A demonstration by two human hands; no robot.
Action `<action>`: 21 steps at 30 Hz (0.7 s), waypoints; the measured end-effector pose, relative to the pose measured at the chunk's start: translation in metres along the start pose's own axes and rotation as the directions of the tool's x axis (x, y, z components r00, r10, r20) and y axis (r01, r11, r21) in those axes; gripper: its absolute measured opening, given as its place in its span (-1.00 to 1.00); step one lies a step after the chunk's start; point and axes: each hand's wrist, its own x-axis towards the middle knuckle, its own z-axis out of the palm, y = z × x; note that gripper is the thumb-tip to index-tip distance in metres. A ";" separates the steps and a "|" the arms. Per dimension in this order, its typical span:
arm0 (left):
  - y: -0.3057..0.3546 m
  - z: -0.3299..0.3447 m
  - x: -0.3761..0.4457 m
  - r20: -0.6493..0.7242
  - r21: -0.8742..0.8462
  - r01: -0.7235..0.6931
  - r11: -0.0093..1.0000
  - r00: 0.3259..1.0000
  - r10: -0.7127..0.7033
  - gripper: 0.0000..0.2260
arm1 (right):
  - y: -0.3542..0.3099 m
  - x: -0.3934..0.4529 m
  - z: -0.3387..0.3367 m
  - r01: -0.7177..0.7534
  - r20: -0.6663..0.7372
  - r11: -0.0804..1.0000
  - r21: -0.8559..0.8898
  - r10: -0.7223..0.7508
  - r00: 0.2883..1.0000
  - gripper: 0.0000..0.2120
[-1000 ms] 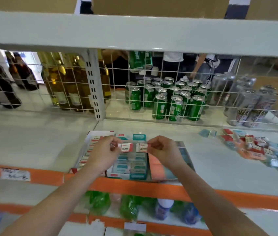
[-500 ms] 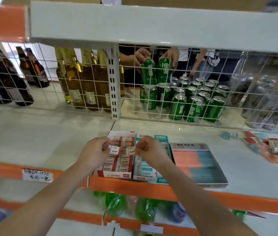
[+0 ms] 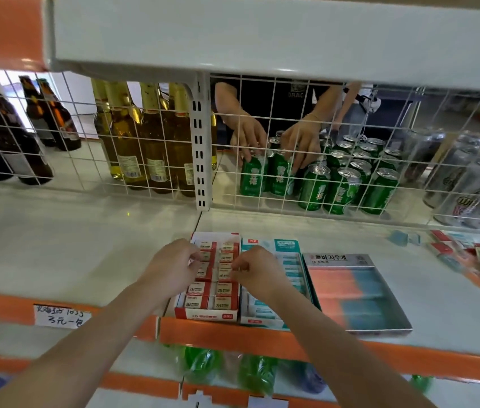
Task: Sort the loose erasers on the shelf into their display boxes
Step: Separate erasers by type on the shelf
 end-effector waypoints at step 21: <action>0.054 0.008 0.014 0.091 0.055 -0.174 0.983 0.981 0.169 -0.83 | 0.056 -0.026 -0.053 -0.059 -0.064 0.998 0.000 0.059 0.996 -0.77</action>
